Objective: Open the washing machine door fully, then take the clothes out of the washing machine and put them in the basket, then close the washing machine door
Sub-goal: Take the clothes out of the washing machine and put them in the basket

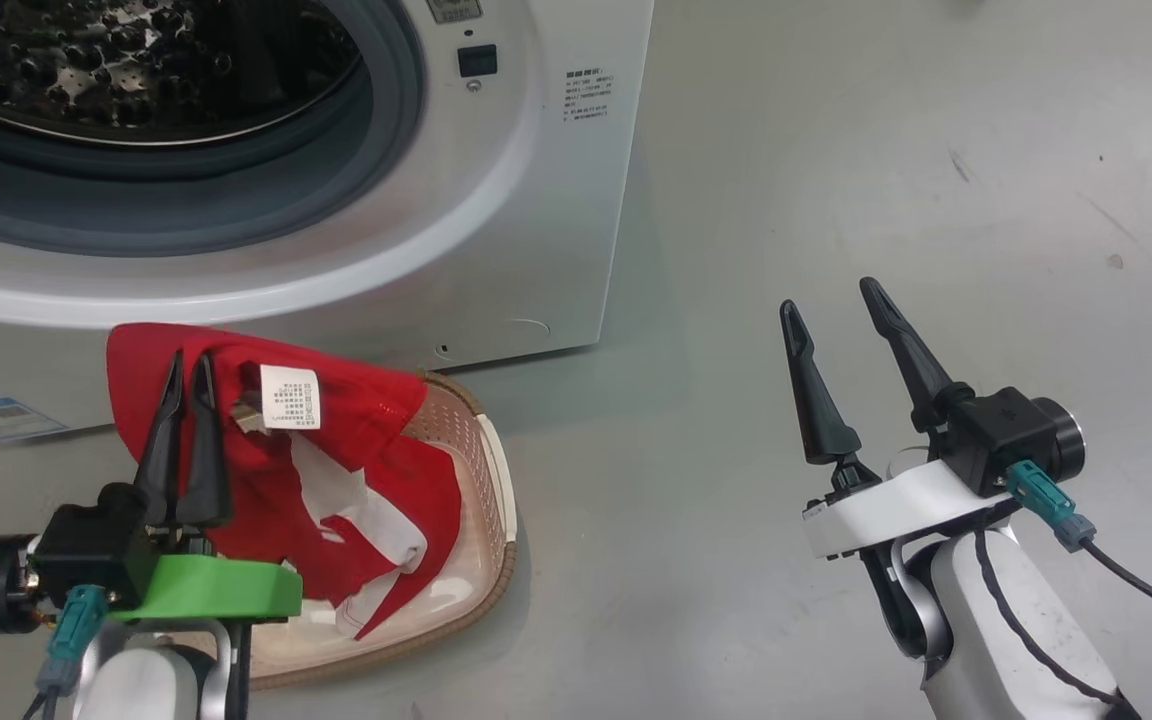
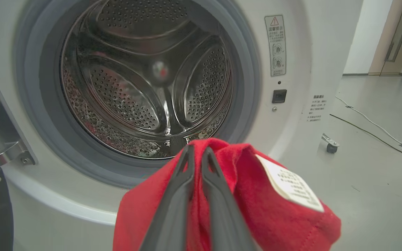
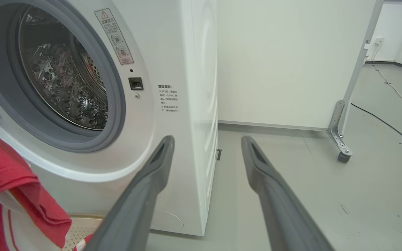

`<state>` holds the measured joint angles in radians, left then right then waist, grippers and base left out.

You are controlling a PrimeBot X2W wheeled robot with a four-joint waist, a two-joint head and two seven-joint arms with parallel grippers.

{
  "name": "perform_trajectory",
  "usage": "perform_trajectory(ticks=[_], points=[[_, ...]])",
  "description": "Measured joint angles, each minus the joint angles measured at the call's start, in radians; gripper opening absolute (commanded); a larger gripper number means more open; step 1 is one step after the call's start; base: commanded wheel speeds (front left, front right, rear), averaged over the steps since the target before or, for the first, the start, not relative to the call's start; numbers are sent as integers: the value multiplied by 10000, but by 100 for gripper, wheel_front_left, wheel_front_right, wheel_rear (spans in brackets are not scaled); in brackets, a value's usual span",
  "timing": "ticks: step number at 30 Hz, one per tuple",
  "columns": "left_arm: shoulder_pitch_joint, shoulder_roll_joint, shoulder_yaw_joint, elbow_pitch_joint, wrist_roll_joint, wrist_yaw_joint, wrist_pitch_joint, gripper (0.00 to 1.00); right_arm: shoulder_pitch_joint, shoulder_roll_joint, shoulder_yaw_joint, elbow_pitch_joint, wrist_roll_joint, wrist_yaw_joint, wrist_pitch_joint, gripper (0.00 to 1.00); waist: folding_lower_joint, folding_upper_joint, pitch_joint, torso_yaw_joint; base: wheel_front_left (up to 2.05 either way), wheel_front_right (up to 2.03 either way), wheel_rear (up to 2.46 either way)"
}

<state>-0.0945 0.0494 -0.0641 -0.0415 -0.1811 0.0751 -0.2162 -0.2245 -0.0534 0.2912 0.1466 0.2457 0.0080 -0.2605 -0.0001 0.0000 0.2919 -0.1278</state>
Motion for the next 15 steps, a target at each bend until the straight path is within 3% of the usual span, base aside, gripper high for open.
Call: perform_trajectory(ticks=[15], points=[[-768, 19, 232, 2441, -407, -109, 138, 0, -825, -6, 290, -834, 75, -21, 0, 100, 1, 0, 1766, -407, 0, 0, 0]])
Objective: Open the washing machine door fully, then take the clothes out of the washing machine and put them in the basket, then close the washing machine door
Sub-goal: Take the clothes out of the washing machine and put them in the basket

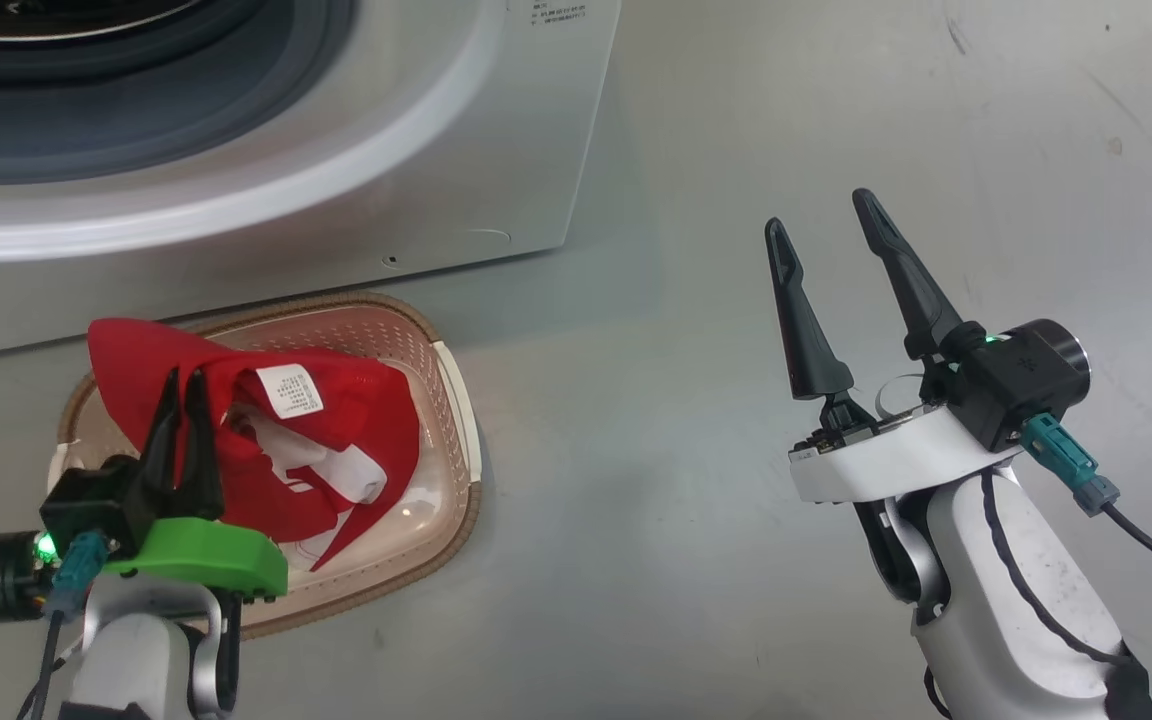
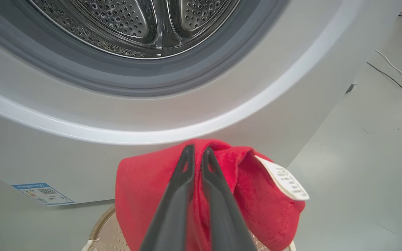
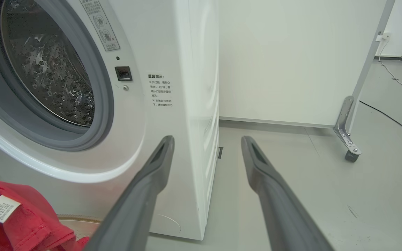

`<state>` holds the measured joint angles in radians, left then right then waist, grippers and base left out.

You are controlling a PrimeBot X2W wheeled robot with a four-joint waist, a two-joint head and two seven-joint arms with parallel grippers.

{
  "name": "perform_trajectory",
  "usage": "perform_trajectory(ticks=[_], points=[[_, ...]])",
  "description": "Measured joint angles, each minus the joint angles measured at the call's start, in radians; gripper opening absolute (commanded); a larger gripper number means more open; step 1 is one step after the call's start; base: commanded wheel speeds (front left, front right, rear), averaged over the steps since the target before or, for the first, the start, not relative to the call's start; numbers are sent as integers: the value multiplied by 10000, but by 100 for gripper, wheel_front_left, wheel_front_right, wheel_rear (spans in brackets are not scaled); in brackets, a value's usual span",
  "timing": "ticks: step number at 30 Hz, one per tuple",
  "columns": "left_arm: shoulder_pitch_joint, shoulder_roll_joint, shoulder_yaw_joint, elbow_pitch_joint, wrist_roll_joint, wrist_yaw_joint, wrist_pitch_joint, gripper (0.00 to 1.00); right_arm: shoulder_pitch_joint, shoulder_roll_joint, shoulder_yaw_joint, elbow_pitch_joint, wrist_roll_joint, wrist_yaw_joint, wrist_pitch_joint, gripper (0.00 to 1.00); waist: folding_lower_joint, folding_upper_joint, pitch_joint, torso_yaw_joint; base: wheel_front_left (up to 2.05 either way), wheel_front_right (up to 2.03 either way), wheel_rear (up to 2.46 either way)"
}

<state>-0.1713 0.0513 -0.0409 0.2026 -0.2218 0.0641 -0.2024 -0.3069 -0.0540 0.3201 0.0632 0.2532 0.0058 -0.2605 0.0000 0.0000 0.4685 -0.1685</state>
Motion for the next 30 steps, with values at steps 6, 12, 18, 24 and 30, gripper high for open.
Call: perform_trajectory(ticks=[6, 12, 18, 24, 30], points=[[-1103, 4, -21, 1080, -35, -98, 188, 0, -385, 2, 35, -261, 0, -86, 0, 100, 1, 0, 843, -167, 0, 0, 0], [-2267, 4, -31, 2727, -69, -167, 445, 0, -991, 2, 98, -456, 4, -104, 0, 100, 1, 0, 1783, -293, 0, 0, 0], [-2898, -6, -4, 3990, -322, -265, 487, 0, -1283, 0, 157, -460, 92, -174, 0, 100, 2, 0, 2358, -373, 0, 0, 0], [-3257, -15, 10, 5043, -420, -347, 481, 0, -1385, -2, 163, -428, 92, -178, 0, 100, 1, 0, 2561, -437, 0, 0, 0], [-3740, -17, 31, 5753, -510, -506, 316, 38, -1428, -2, 161, -303, 92, -184, 0, 100, 1, 0, 2558, -420, 0, 0, 0]])
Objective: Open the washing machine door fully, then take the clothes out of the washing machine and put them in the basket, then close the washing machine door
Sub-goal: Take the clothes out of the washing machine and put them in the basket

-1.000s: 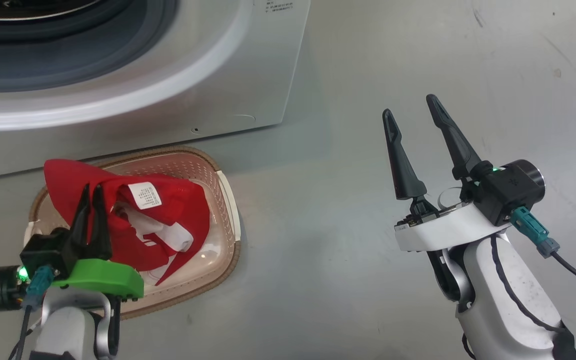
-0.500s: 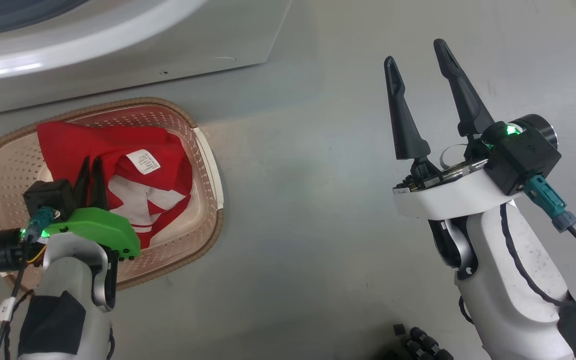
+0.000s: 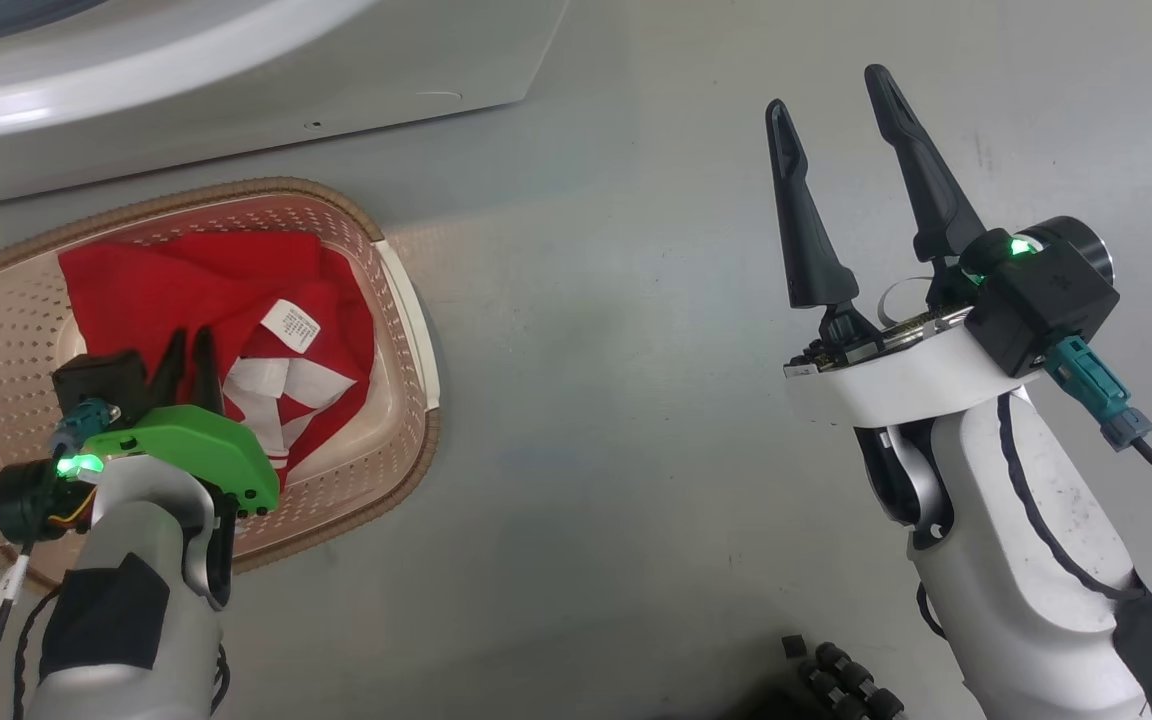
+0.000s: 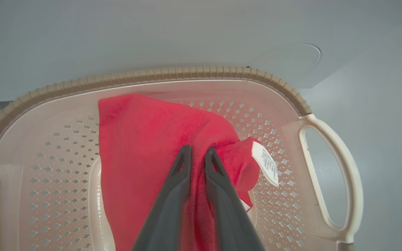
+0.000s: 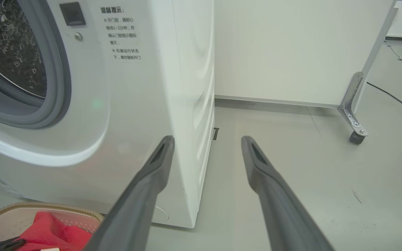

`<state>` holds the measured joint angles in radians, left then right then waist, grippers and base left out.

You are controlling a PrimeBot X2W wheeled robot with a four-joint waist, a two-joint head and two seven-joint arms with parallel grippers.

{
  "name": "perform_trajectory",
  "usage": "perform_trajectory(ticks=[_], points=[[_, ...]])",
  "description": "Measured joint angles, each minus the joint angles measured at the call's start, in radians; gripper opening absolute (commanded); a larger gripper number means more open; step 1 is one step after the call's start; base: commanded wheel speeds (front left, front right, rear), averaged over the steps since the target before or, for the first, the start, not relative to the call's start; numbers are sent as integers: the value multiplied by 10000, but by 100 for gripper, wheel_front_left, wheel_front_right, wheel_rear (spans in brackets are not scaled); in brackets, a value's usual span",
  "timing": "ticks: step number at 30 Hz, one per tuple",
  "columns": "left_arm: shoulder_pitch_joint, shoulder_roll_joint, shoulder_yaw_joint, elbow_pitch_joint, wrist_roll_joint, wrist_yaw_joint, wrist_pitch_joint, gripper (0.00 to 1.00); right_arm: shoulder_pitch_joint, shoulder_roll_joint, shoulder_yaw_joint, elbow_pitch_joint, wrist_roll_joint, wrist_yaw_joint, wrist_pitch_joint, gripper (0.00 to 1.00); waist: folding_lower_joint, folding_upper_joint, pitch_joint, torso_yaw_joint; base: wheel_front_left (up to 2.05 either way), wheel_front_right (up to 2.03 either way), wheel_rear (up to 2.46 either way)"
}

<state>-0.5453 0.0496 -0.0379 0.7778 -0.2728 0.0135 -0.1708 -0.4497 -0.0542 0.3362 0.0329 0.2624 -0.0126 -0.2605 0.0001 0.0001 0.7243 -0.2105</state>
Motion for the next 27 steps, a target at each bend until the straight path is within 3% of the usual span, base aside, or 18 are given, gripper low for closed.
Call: perform_trajectory(ticks=[1, 2, 3, 17, 27], points=[[-44, -4, 13, 134, -15, -27, -81, 56, -2, 2, 0, 50, 0, 0, 0, 100, 0, 0, -30, 4, 0, 0, 0], [-74, -8, 29, 251, -48, -65, -111, 94, -3, 0, 2, 90, 2, 2, 0, 100, 0, 0, -67, 8, 0, 0, 0], [-79, -4, 27, 355, -75, -117, -167, 100, -5, 0, 12, 134, 2, 2, 0, 100, 0, 0, -110, 10, 0, 0, 0], [-77, 130, -194, 1026, 167, -311, -696, 100, 87, 0, -153, 734, 119, 4, 0, 100, -1, 0, -1141, 117, 0, 0, 0], [279, 2, 86, -127, 96, -366, -813, 100, 667, 2, -523, 1210, 364, 4, 0, 100, -2, 0, -2144, 447, 0, 0, 0]])
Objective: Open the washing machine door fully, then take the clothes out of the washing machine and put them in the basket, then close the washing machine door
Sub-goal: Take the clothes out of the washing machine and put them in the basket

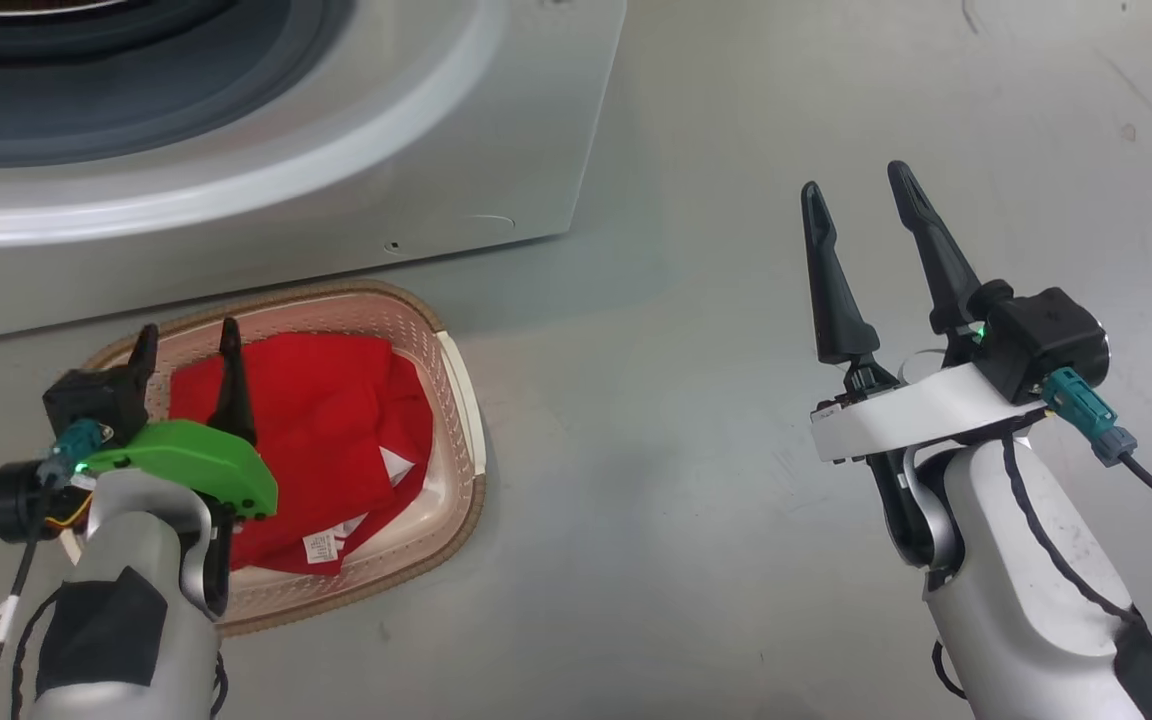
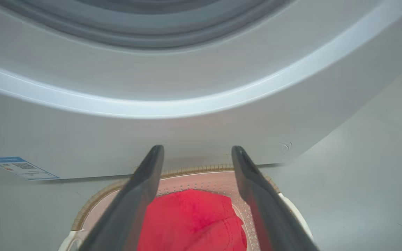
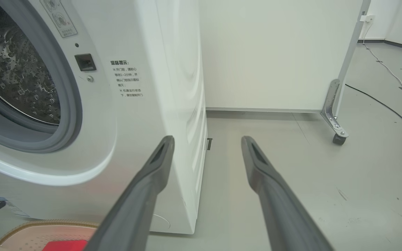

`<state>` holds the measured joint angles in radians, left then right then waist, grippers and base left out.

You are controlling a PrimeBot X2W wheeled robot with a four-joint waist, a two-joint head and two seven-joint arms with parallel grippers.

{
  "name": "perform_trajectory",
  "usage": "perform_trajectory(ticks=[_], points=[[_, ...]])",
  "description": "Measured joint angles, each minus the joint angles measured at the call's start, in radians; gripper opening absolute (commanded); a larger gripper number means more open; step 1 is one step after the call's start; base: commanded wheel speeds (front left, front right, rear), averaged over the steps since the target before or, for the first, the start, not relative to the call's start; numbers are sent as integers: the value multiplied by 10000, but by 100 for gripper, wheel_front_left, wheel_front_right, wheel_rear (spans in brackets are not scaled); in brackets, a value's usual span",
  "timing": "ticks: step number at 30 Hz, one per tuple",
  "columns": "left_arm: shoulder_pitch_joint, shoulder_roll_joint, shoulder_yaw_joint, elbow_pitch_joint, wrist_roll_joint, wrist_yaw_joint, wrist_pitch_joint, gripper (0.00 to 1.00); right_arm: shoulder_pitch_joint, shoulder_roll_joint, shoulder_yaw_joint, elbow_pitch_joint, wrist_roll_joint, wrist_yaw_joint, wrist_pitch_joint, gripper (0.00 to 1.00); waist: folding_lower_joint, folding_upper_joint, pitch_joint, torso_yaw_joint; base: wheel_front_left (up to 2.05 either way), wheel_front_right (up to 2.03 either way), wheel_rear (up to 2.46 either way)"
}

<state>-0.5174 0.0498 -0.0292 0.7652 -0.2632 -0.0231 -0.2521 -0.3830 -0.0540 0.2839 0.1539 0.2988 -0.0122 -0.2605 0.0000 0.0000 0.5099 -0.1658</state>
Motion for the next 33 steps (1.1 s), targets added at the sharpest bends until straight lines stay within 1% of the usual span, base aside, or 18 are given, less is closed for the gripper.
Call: perform_trajectory(ticks=[7, 13, 16, 19, 21, 28, 33], points=[[278, -36, 295, -2299, 21, 0, 0, 100, 507, 0, -249, 290, -81, 8, 0, 100, 0, 0, -778, 300, 0, 0, 0], [902, -65, 174, -3591, 393, 2, -2, 100, 859, -13, -370, 481, -291, 27, 0, 100, -1, 0, -1397, 589, 0, 0, 0], [1198, -69, 102, -4115, 602, 6, -2, 100, 905, -27, -395, 598, -301, 111, 0, 100, 0, 0, -1688, 722, 0, 0, 0], [1438, -71, 36, -4337, 702, 67, -2, 100, 928, -29, -430, 639, -328, 121, 0, 100, -1, 0, -1887, 793, 0, 0, 0], [1746, -71, -15, -4523, 780, 94, -2, 100, 1022, -33, -451, 692, -403, 201, 0, 100, -1, 0, -2086, 848, 0, 0, 0], [2959, -69, -232, -4878, 909, 115, -2, 100, 1595, -35, -539, 853, -477, 286, 0, 100, -1, 0, -2857, 980, 0, 0, 0], [3674, -67, -276, -5125, 974, 272, -2, 100, 1946, -33, -556, 924, -477, 314, 0, 100, -1, 0, -3268, 1040, 0, 0, 0]])
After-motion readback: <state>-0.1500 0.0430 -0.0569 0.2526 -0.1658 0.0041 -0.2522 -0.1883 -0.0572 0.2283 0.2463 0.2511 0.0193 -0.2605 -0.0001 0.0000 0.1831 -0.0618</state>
